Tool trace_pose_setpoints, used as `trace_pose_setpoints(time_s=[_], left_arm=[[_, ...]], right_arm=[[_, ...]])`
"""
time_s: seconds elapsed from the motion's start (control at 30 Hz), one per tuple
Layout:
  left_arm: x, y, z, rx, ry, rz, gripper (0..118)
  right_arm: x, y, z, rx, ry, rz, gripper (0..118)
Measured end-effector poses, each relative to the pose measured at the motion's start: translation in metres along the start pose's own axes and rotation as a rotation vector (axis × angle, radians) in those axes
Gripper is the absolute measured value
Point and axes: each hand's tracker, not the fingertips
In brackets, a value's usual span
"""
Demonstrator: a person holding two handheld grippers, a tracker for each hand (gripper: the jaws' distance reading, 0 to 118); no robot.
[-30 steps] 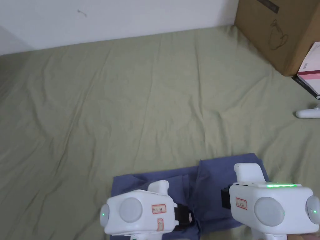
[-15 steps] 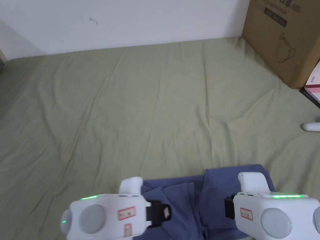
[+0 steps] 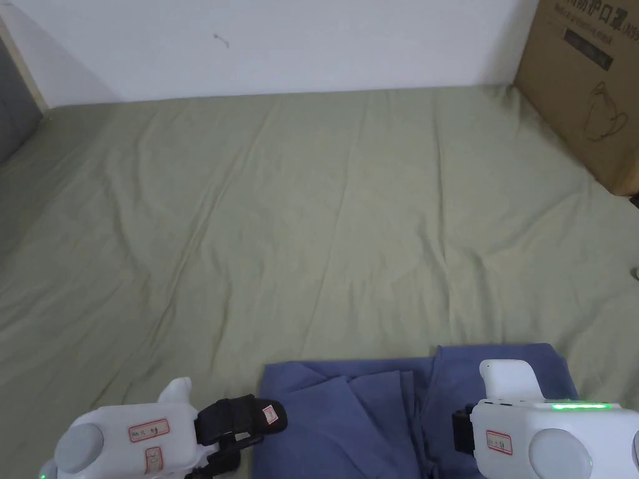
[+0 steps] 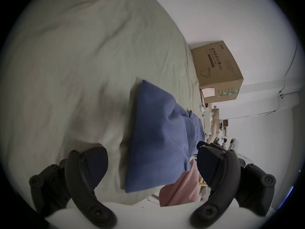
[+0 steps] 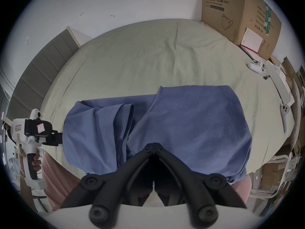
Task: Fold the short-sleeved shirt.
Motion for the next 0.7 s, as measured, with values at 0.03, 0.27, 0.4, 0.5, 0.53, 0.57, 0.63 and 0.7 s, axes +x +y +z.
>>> trace_pose_setpoints(time_s=[0.03,0.27,0.4,0.5,0.53,0.57,0.63,0.7], left_arm=[[-0.002,0.000,-0.004,-0.002,-0.018,0.002,111],[-0.004,0.005,-0.029,-0.027,-0.104,0.019,44],[-0.007,0.008,-0.032,-0.066,-0.066,0.014,14],[-0.010,0.017,-0.014,-0.049,-0.084,0.009,14],[-0.010,0.019,-0.008,-0.051,-0.079,0.007,14],[-0.013,0.022,-0.001,-0.047,-0.067,0.002,13],[-0.019,0.027,0.017,-0.020,-0.048,0.003,14],[-0.007,0.023,0.043,0.020,-0.002,0.009,14]], right_arm=[[-0.001,0.001,0.000,0.000,0.002,0.000,0],[-0.004,0.004,-0.002,-0.010,0.003,-0.006,0],[-0.009,0.005,-0.002,-0.019,0.004,0.006,0],[-0.011,0.008,-0.002,-0.021,0.000,0.019,0],[-0.012,0.009,-0.003,-0.024,-0.002,0.021,0],[-0.013,0.011,-0.003,-0.023,-0.003,0.022,0],[-0.014,0.014,-0.002,-0.017,-0.002,0.022,0],[-0.017,0.016,-0.002,-0.014,0.003,0.021,0]])
